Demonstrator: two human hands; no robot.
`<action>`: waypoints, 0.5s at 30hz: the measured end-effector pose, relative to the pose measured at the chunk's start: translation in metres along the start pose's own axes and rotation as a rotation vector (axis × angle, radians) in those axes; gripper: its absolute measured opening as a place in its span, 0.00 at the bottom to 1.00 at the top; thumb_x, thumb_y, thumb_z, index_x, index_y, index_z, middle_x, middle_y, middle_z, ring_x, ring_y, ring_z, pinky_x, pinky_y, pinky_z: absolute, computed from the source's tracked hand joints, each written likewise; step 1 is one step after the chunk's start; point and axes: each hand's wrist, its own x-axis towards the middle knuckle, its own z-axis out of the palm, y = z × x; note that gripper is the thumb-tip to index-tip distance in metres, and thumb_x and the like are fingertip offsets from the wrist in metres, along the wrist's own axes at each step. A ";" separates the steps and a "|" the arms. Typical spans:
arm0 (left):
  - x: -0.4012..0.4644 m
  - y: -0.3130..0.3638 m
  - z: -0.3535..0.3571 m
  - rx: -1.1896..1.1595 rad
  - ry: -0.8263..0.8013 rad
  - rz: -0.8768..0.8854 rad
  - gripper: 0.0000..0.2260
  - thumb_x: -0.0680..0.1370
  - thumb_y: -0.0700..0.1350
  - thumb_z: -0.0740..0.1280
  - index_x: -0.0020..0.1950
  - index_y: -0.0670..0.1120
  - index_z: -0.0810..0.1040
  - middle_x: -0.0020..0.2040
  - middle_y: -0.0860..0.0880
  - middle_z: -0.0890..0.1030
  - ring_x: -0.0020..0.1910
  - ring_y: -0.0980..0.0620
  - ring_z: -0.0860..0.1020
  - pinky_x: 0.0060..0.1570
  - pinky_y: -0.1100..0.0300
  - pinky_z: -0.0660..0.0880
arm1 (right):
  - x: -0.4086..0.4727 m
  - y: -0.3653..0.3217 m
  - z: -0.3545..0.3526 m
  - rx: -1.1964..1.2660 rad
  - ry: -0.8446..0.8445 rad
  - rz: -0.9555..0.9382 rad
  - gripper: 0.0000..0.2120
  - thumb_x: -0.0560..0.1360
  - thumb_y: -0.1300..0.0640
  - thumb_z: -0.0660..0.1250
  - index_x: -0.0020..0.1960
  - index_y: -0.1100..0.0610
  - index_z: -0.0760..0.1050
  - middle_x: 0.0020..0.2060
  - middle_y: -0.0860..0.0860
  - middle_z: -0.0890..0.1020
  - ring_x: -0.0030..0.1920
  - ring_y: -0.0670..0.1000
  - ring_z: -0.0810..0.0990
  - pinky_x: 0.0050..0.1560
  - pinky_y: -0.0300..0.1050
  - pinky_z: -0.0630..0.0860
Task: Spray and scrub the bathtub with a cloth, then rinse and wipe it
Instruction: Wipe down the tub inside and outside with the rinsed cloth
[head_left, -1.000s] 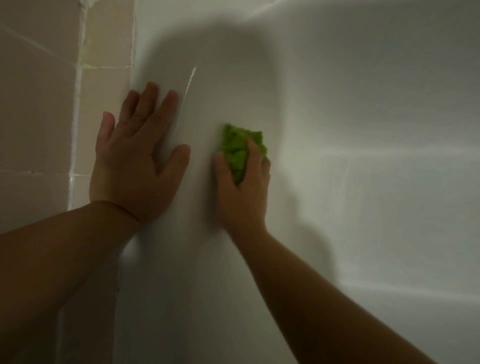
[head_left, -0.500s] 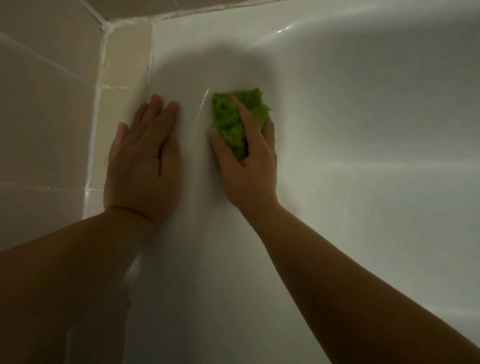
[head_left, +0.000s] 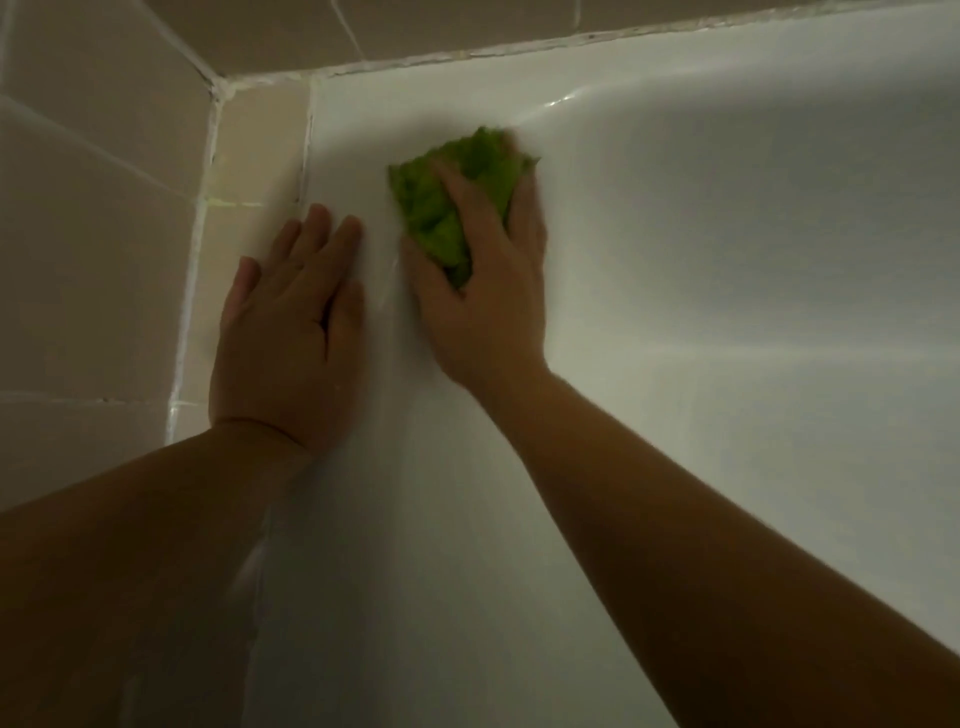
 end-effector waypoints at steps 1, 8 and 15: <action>0.002 0.001 0.000 -0.004 0.004 0.003 0.23 0.85 0.50 0.55 0.81 0.54 0.66 0.82 0.52 0.62 0.81 0.55 0.57 0.80 0.51 0.50 | -0.014 0.001 -0.002 0.028 -0.063 -0.003 0.27 0.80 0.47 0.70 0.77 0.47 0.70 0.81 0.56 0.60 0.82 0.59 0.57 0.76 0.62 0.66; 0.011 0.006 0.001 0.030 -0.053 0.048 0.26 0.84 0.57 0.54 0.82 0.54 0.63 0.83 0.52 0.60 0.82 0.54 0.55 0.81 0.51 0.47 | -0.008 0.032 -0.024 -0.116 -0.148 -0.062 0.30 0.81 0.43 0.67 0.81 0.43 0.63 0.84 0.54 0.52 0.83 0.57 0.53 0.77 0.64 0.64; 0.025 0.010 0.003 0.044 -0.095 0.138 0.29 0.82 0.61 0.54 0.83 0.56 0.61 0.83 0.54 0.56 0.82 0.54 0.53 0.81 0.51 0.46 | 0.054 0.019 -0.030 -0.274 0.131 -0.081 0.29 0.81 0.45 0.66 0.80 0.50 0.66 0.82 0.62 0.55 0.82 0.66 0.49 0.77 0.75 0.51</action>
